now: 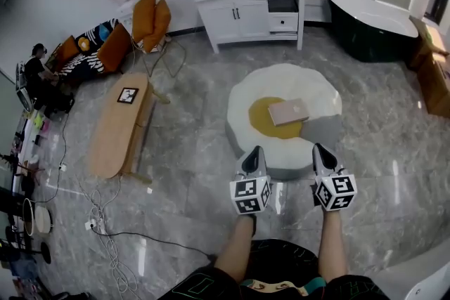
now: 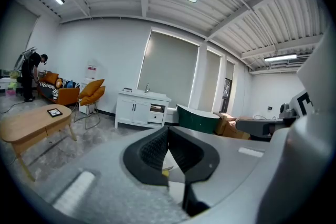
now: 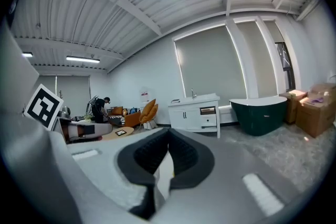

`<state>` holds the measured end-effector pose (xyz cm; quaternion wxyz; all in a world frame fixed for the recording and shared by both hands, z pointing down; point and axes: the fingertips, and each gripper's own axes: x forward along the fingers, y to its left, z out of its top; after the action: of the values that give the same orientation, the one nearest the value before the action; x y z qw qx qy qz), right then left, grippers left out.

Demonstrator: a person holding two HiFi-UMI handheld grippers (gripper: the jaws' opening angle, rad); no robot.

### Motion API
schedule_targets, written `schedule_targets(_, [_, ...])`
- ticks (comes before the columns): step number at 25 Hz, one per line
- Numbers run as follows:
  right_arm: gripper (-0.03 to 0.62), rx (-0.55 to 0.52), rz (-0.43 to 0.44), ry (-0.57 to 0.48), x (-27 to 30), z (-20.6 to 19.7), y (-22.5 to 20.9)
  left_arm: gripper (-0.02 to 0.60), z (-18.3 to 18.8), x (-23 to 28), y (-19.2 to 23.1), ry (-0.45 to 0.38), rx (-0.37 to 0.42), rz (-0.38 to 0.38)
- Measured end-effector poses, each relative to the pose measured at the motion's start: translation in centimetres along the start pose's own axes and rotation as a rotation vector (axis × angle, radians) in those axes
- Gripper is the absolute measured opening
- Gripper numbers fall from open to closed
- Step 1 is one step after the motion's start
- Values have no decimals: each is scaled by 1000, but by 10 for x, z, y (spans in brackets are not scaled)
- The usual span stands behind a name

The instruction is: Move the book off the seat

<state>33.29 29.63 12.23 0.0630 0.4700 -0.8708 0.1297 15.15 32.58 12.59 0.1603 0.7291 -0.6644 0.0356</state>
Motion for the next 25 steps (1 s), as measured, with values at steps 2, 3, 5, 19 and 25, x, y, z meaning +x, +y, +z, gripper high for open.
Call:
schedule_targets(2, [3,8,-3,25,24,-3,-4,11,-1,22,11,24,-8,-4])
schedule_targets(3, [2,14,-7,37,37,-5,-7,11,-3,34,17,37,-13,-8])
schedule_targets(5, [3,26,-15,62,63,-10,-14,11,-7,60,28,64,-24,-18])
schedule_targets(19, [3,64,-111,91,168,6,-68,11,17,193,57,118,-1,-109])
schedule_targets(25, [2,105,-107,128,206,-2,-80,11,6,223,68,181,-17,-120])
